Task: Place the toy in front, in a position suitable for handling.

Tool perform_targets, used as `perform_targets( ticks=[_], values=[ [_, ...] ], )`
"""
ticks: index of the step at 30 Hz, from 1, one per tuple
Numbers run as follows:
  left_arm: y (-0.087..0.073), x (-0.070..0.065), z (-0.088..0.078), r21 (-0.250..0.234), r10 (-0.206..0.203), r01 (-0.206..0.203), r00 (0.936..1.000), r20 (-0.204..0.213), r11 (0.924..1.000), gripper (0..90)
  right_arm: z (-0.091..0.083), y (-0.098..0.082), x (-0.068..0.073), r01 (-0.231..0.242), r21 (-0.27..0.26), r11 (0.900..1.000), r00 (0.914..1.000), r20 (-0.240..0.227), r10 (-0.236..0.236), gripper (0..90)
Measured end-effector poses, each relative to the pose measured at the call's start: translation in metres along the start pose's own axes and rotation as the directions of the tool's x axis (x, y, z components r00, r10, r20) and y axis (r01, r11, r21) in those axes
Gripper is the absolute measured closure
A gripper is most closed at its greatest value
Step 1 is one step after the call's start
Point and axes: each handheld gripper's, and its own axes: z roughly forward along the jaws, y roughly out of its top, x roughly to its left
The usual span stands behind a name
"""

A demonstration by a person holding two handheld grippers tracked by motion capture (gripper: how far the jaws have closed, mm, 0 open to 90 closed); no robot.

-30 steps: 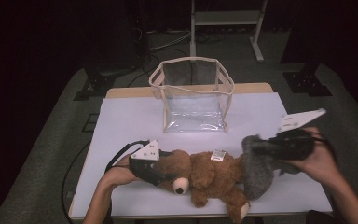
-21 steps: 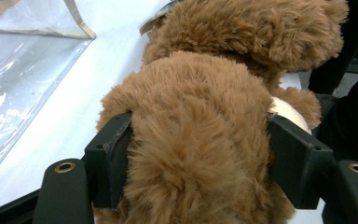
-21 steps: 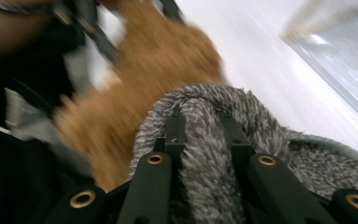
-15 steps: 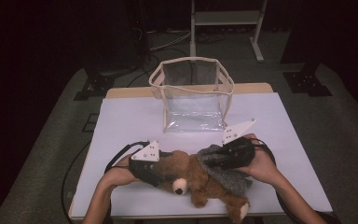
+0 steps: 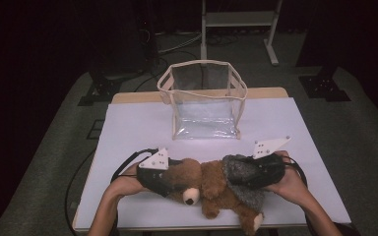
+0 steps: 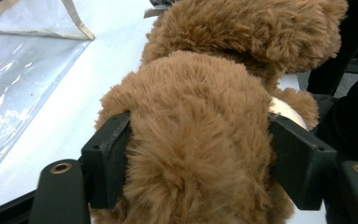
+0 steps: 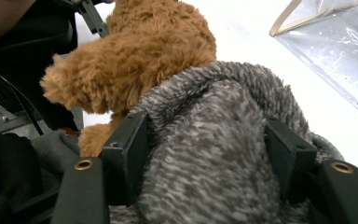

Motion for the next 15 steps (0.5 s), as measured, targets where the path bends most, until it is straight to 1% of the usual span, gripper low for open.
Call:
perform_targets(
  ticks=[2, 4, 6, 7, 8, 11, 13, 15],
  values=[
    [0.001, 0.0, 0.0, 0.001, 0.0, 0.0, 1.0, 0.004, 1.0, 23.8, -0.001, -0.003, -0.002, -0.018, -0.006, 1.0, 0.9998, -0.013, 0.018, 36.5],
    [0.001, 0.0, 0.002, 0.003, -0.014, 0.014, 0.9999, 0.002, 0.9999, 17.9, -0.001, -0.006, -0.003, -0.026, -0.001, 1.0, 0.9993, -0.025, 0.026, 36.5],
    [0.002, 0.001, 0.005, 0.016, -0.031, 0.031, 0.9995, 0.001, 0.9994, 10.8, 0.0, -0.008, -0.003, -0.033, 0.01, 0.999, 0.9987, -0.04, 0.034, 36.4],
    [0.002, 0.001, 0.007, 0.017, -0.035, 0.035, 0.9994, 0.001, 0.9992, 9.2, -0.001, -0.008, -0.004, -0.035, 0.011, 0.999, 0.9983, -0.046, 0.035, 36.2],
    [0.002, 0.002, 0.008, 0.018, -0.034, 0.034, 0.9994, 0.001, 0.9993, 8.5, -0.001, -0.009, -0.004, -0.033, 0.014, 0.999, 0.9982, -0.049, 0.033, 35.8],
    [0.003, 0.003, 0.011, 0.014, -0.051, 0.05, 0.9987, 0.007, 0.9986, 6.3, -0.001, -0.01, -0.004, -0.017, 0.032, 0.999, 0.9979, -0.061, 0.019, 33.0],
    [0.002, 0.003, 0.012, 0.015, -0.055, 0.054, 0.9984, 0.016, 0.9984, 7.4, -0.003, -0.011, -0.004, -0.011, 0.047, 0.999, 0.9979, -0.063, 0.014, 30.3],
    [0.001, 0.003, 0.011, 0.015, -0.055, 0.054, 0.9982, 0.023, 0.9984, 9.0, -0.007, -0.012, -0.006, 0.003, 0.061, 0.998, 0.9982, -0.059, 0.001, 29.5]
  ],
)
